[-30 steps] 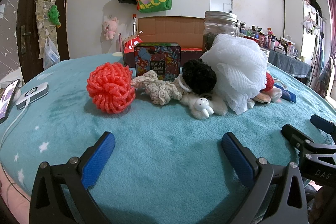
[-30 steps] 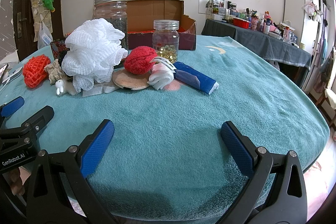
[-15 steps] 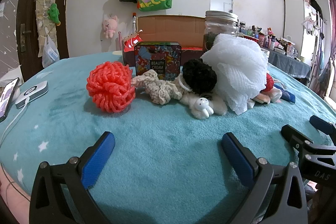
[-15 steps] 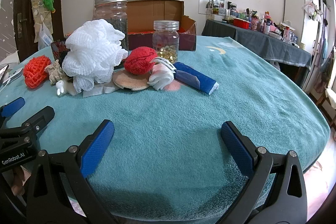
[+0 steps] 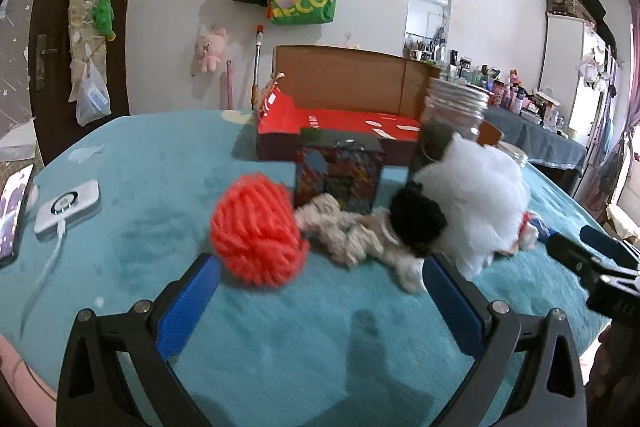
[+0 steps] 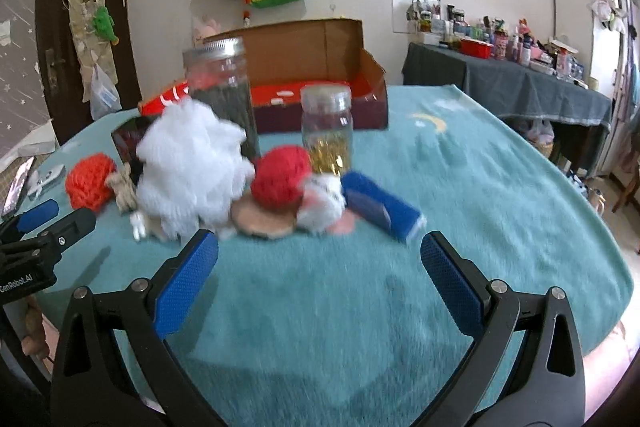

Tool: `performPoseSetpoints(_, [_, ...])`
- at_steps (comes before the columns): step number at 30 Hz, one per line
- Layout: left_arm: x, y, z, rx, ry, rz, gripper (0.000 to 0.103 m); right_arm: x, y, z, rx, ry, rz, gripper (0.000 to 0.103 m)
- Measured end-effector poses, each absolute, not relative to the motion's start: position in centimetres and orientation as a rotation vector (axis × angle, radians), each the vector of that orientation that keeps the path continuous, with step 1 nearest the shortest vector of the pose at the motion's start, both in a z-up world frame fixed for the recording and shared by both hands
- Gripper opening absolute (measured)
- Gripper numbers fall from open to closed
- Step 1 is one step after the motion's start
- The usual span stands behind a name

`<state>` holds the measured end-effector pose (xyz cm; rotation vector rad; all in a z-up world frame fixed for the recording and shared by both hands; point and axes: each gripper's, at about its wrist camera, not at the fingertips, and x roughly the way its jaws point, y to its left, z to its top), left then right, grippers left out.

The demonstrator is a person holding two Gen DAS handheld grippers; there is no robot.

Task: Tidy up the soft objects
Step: 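Grasp the orange mesh sponge with left tool while right tool grasps white puff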

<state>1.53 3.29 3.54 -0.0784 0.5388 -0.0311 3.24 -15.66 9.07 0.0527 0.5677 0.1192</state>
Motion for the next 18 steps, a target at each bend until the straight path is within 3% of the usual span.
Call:
performPoseSetpoints(13, [6.4,7.5,4.6,-0.064,0.640,0.010,0.103,8.0,-11.7,12.0,0.017,0.571,0.329,0.103])
performPoseSetpoints(15, [7.0,7.8,4.2,-0.069,0.664,0.007,0.100,8.9,-10.9,11.8,0.005,0.595,0.356,0.103])
performPoseSetpoints(18, [7.8,8.1,3.6,-0.083,0.714,-0.024,0.081,9.9,-10.2,11.3,0.013,0.646,0.424,0.103])
